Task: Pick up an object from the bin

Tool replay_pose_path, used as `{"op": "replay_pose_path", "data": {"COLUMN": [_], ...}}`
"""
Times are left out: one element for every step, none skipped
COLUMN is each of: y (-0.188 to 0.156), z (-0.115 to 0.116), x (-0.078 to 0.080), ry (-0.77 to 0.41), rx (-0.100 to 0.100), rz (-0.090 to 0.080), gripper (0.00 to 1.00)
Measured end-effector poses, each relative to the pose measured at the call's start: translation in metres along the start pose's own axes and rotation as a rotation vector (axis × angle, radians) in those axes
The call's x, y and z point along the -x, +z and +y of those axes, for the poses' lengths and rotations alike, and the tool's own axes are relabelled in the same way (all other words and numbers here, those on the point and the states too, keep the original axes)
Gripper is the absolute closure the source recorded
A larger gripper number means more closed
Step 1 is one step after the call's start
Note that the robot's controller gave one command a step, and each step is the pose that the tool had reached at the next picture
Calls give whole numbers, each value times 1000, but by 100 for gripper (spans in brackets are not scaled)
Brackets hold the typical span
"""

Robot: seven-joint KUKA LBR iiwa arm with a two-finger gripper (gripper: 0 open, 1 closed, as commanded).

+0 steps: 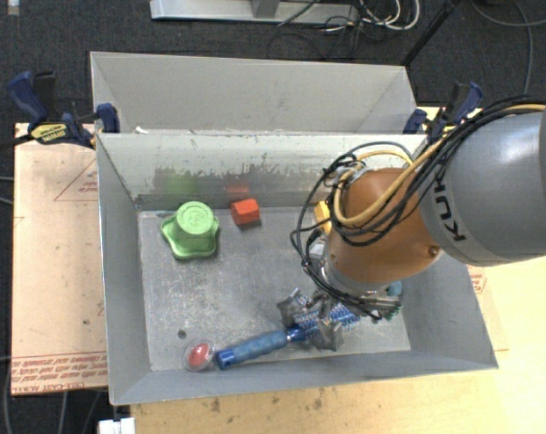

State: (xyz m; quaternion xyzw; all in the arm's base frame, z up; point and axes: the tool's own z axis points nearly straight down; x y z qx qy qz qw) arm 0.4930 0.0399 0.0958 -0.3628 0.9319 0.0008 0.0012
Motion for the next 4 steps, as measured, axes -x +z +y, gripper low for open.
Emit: {"op": "replay_pose_path", "data": {"y": [-118, -58, -60, 18], "z": [-15, 10, 9, 13], "x": [6, 4, 5, -2], "ry": [7, 113, 114, -2], "rx": [-7, 4, 1, -3], "rz": [-7, 5, 2, -4], "gripper": [100, 100, 0, 0]}}
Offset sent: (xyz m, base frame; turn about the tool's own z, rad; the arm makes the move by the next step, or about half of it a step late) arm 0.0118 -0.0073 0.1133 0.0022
